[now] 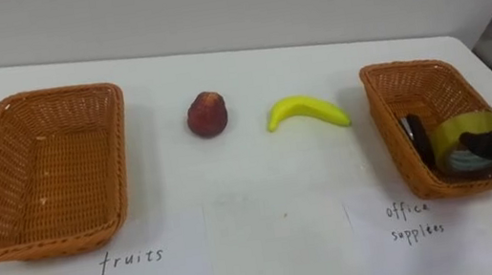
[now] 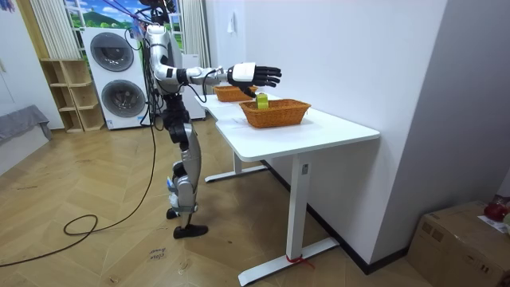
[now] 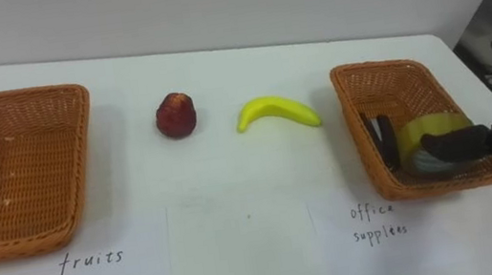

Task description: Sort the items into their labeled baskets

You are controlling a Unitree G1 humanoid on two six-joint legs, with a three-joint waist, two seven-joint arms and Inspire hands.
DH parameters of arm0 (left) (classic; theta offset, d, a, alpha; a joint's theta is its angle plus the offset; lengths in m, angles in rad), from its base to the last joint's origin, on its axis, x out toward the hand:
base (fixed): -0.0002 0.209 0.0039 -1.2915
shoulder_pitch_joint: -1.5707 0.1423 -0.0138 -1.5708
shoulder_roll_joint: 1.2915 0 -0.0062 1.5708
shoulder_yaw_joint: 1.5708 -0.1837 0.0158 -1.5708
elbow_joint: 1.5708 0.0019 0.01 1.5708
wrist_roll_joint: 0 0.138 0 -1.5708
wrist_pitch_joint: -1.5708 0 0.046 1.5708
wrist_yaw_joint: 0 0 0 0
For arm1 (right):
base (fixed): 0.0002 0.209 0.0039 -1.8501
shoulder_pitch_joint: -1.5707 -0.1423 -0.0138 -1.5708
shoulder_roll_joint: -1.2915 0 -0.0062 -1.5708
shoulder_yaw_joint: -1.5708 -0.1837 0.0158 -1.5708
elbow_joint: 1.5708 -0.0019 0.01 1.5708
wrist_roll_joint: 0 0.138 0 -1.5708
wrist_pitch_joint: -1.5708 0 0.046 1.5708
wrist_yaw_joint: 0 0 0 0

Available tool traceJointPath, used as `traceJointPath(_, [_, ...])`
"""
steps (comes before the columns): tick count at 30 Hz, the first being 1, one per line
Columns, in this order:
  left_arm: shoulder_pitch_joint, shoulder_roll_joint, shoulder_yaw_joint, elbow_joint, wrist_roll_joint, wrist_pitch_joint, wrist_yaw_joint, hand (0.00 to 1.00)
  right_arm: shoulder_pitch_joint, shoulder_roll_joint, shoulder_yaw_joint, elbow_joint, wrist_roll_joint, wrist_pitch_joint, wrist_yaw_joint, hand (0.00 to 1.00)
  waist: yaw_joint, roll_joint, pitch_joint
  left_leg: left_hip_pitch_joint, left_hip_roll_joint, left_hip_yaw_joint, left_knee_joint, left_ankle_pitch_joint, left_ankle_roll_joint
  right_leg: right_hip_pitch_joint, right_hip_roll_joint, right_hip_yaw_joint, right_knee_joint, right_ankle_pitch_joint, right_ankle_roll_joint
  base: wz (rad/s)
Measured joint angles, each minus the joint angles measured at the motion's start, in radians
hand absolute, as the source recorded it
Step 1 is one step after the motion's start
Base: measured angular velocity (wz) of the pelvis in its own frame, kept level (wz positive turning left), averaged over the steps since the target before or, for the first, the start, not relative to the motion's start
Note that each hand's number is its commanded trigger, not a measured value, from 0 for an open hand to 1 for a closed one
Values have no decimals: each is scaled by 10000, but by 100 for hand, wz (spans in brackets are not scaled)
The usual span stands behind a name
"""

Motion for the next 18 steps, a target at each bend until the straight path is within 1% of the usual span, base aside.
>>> traceJointPath(3, [1, 0, 0, 35, -21, -4, -8, 0, -42, 0, -96, -183, 108, 0, 0, 0, -8, -3, 4, -2, 0, 21, -8, 0, 0, -23, 8, 36, 15, 0, 0, 0])
traceJointPath(8, [-3, 0, 12, 39, -19, -27, -8, 0, -45, -4, -329, -1134, 580, -21, 0, 0, -23, -2, 5, -16, 7, 34, -44, 0, 0, -39, 16, 29, 0, 0, 1, 0])
traceJointPath(10, [-3, 0, 26, 39, -17, -29, -8, 0, -46, -22, -386, -1343, 832, -107, 0, 0, -23, 3, 8, -19, 11, 34, -48, -1, -1, -38, 20, 22, -13, 0, 1, 0])
traceJointPath(12, [-6, -4, 26, 40, 8, -29, -8, 0, -45, -36, -390, -1506, 968, -108, 1, 0, -15, -12, -2, -29, 14, 15, -48, -1, -2, -48, 27, 36, -14, 0, 0, 0])
traceJointPath(14, [-18, -2, 33, 39, 14, -43, -8, 0, -61, -42, -390, -1851, 1198, -110, 5, 0, -10, -56, -49, -98, 10, 9, -46, -1, -2, -131, 27, 59, 3, 0, 0, 0])
traceJointPath(18, [-29, 10, 33, 0, 13, -123, -23, 0, -170, -87, -389, -2193, 1937, -147, 34, 0, 9, -81, -56, -169, 7, 12, 2, -1, -1, -178, 17, 60, -3, 0, 0, 0])
